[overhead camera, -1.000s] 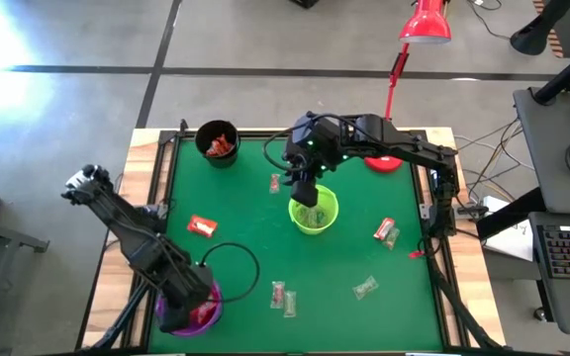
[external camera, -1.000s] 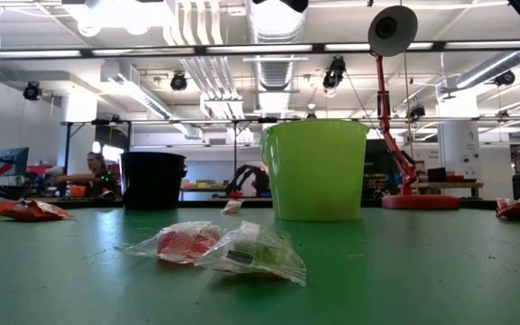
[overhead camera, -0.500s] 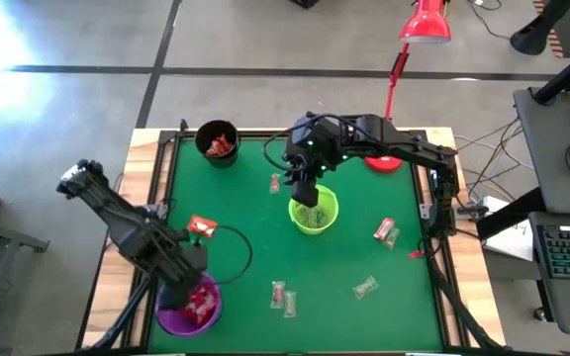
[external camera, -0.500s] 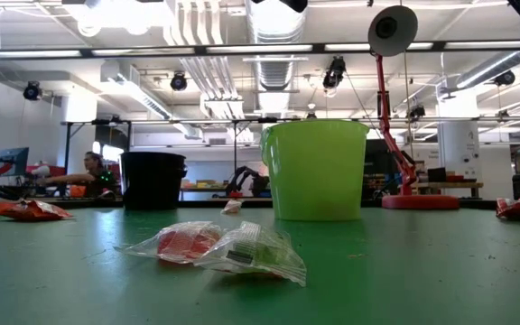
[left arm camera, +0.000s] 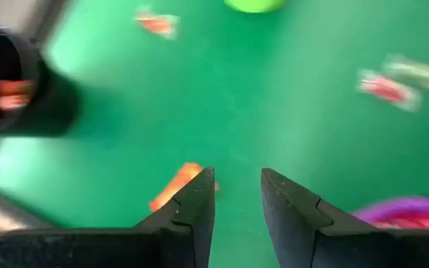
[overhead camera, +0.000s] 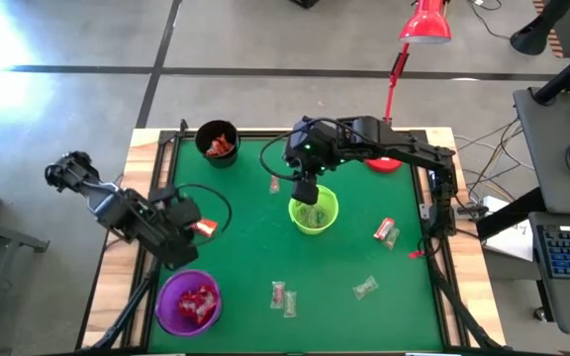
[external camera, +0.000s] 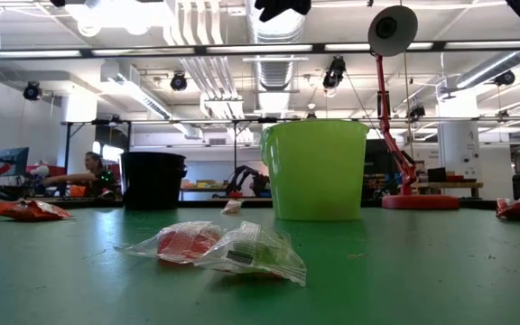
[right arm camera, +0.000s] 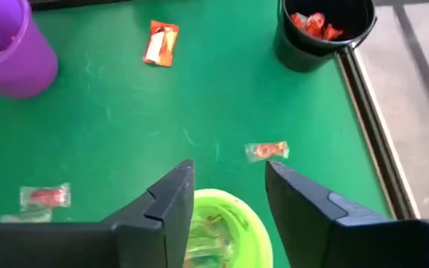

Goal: Sort candy
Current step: Put the orange chocolate into the black bucket

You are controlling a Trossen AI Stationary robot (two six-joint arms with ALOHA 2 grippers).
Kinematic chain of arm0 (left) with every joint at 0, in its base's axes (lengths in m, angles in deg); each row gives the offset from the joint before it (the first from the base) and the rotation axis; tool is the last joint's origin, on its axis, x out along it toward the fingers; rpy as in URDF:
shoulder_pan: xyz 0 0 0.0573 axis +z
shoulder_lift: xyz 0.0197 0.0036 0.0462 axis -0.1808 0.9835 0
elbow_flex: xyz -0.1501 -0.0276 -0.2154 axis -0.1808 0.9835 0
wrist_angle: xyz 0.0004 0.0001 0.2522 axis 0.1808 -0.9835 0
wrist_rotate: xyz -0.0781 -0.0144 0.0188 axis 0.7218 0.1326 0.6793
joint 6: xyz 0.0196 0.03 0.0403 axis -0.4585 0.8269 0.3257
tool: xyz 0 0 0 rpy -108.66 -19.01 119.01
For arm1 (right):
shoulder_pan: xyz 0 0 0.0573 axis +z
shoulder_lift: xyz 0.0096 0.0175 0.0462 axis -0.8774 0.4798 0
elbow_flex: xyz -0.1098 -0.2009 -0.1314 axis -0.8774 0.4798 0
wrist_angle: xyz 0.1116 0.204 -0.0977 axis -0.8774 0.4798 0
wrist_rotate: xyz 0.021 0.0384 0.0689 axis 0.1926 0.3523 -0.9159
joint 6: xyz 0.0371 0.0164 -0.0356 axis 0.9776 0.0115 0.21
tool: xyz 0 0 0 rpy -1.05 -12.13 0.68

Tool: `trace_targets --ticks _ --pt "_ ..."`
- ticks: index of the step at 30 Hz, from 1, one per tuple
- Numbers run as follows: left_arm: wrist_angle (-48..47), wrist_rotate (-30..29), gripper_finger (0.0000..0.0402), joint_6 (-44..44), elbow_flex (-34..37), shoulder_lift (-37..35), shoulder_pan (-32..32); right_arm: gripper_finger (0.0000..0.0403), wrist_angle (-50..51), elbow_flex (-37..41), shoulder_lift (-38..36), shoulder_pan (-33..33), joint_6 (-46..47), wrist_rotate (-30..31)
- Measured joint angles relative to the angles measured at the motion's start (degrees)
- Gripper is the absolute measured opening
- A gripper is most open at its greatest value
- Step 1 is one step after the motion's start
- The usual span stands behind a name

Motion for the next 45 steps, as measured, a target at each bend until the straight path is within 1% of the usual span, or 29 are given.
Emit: trace_targets --ticks 2,4,7,9,10,14,19,24,30,33,35,40,45 --pt "-2.4 -1.7 0.0093 -0.7 0.1 -0.1 1.4 0.0168 -0.4 0.0 0.0 -0.1 -1.4 0.1" --pt "-1.6 -2.1 0.0093 1.0 1.3 -0.9 3.3 0.0173 -1.6 0.0 0.0 -0.2 -2.8 0.9" --pt "-2.0 -2.1 0.0093 2.9 3.8 -1.5 6.5 0.0176 -3.1 0.0 0.0 -0.5 -4.5 6.1" --pt "-2.0 -0.4 0.0093 5.2 6.5 -2.0 8.8 0.0175 -3.1 0.0 0.0 -1.1 -5.5 8.7" --pt "-1.9 0.6 0.0093 5.7 7.8 -2.3 10.0 0.0176 -3.0 0.0 0.0 -1.7 -6.1 8.9" --pt "-1.1 4.7 0.0093 8.7 13.6 -3.8 15.1 0.0176 -2.8 0.0 0.0 -4.1 -7.6 8.7" --pt "3.7 9.5 0.0093 15.5 20.2 -5.3 21.2 0.0176 -2.7 0.0 0.0 -7.8 -10.1 8.2" --pt "10.0 12.2 0.0093 25.2 25.5 -5.5 25.1 0.0176 -2.4 0.0 0.0 -11.6 -11.5 3.1" --pt "13.4 15.7 0.0093 36.9 30.6 -4.7 27.4 0.0176 -2.4 0.0 0.0 -14.6 -12.0 2.8" --pt "16.3 18.0 0.0093 41.2 33.3 -4.7 27.7 0.0175 -2.4 0.0 0.0 -15.5 -12.2 2.8" --pt "17.9 18.1 0.0093 43.7 35.1 -4.7 27.7 0.0175 -2.4 0.0 0.0 -15.9 -12.4 2.7" --pt "22.3 18.1 0.0093 48.9 38.1 -3.7 28.0 0.0175 -2.4 0.0 0.0 -16.0 -13.9 2.7" --pt "22.7 18.3 0.0093 49.4 38.2 -1.1 28.9 0.0175 -2.4 0.0 0.0 -16.0 -14.1 2.7"
